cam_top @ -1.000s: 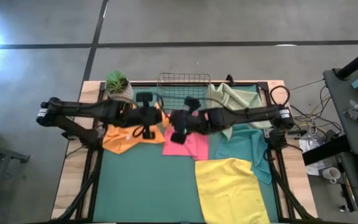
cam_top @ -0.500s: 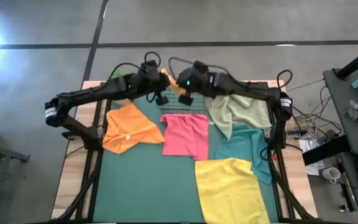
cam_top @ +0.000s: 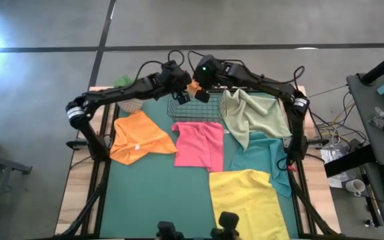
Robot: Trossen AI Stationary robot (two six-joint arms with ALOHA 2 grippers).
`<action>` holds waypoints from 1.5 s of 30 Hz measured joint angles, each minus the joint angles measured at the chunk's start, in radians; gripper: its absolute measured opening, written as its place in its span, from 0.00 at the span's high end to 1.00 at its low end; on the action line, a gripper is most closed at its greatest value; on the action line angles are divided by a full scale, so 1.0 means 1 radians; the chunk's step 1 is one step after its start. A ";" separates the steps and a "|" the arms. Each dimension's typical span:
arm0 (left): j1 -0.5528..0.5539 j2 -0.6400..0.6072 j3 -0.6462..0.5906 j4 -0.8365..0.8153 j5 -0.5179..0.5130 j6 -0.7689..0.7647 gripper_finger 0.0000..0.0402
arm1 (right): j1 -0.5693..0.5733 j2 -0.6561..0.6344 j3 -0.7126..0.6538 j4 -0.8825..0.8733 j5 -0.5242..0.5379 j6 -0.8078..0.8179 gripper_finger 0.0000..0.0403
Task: Fold microfiber towels
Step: Put the folded orange microfiber towel into the wire basket
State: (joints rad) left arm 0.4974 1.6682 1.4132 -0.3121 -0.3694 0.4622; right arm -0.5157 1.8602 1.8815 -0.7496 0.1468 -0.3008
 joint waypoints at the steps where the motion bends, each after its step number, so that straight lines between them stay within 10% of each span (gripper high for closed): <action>1: 0.006 0.010 0.000 0.000 0.005 0.000 0.97 | -0.012 0.009 -0.005 0.001 -0.041 -0.002 0.98; 45: 0.064 0.118 0.111 -0.221 0.308 -0.243 0.97 | -0.142 -0.032 -0.117 -0.025 -0.118 -0.098 0.98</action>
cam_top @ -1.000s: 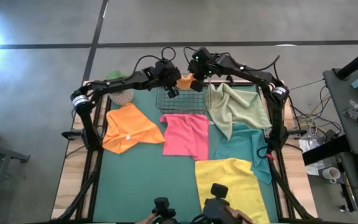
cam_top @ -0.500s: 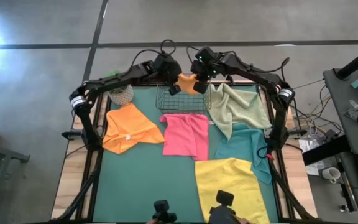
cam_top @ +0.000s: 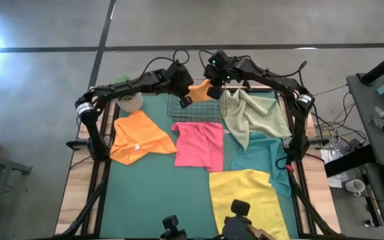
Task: Fold microfiber towels
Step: Put the folded orange microfiber towel into the wire basket
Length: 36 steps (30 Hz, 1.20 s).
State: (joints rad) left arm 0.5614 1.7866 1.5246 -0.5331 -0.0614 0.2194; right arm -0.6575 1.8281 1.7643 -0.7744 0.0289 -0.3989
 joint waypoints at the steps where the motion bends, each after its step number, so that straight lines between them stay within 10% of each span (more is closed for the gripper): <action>1: 0.006 0.005 0.000 0.001 0.001 0.000 0.97 | -0.003 0.000 0.000 0.005 0.000 -0.002 0.98; 25: 0.048 0.075 -0.004 -0.021 0.105 0.044 0.97 | -0.011 0.015 -0.170 0.051 -0.013 0.030 0.98; 36: 0.072 0.066 0.055 -0.033 -0.026 0.156 0.97 | -0.017 -0.001 -0.066 0.086 0.045 -0.033 0.98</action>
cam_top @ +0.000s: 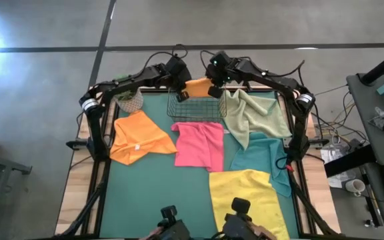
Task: Fold microfiber towels
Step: Put the folded orange microfiber towel into the wire basket
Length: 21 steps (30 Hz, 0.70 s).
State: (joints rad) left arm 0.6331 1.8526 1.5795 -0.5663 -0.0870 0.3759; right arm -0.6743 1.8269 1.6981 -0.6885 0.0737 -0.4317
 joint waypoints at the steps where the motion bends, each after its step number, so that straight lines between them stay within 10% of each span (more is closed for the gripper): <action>1: 0.000 -0.001 -0.002 -0.013 0.001 0.002 0.97 | 0.001 0.000 -0.003 0.000 -0.003 -0.005 0.98; 21: -0.021 0.007 -0.111 -0.074 0.171 -0.003 0.97 | 0.017 0.006 -0.130 -0.045 -0.215 0.022 0.97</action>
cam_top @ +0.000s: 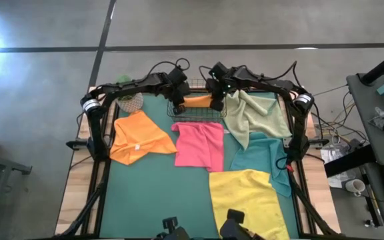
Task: Fold microfiber towels
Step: Put the folded orange microfiber towel into the wire basket, then fold the pink microfiber towel
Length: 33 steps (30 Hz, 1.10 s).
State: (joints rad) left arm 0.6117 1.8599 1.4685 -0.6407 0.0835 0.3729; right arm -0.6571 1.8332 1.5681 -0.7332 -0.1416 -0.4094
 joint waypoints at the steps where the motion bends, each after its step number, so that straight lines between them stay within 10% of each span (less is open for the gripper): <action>1: 0.000 0.000 0.000 -0.001 0.008 0.000 0.97 | 0.000 0.000 0.000 -0.009 -0.006 0.007 0.96; 9: -0.006 0.000 0.003 0.000 0.035 0.008 0.92 | 0.000 0.000 0.000 -0.051 -0.023 0.049 0.85; 21: -0.022 -0.024 0.040 -0.039 0.035 0.001 0.58 | 0.000 -0.032 0.043 -0.129 -0.073 0.072 0.58; 33: -0.045 -0.197 0.057 -0.206 0.030 -0.051 0.52 | 0.009 -0.108 0.133 -0.342 -0.086 0.069 0.54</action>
State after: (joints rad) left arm 0.5670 1.6628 1.5255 -0.8468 0.1133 0.3215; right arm -0.6482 1.7253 1.7006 -1.0747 -0.2280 -0.3407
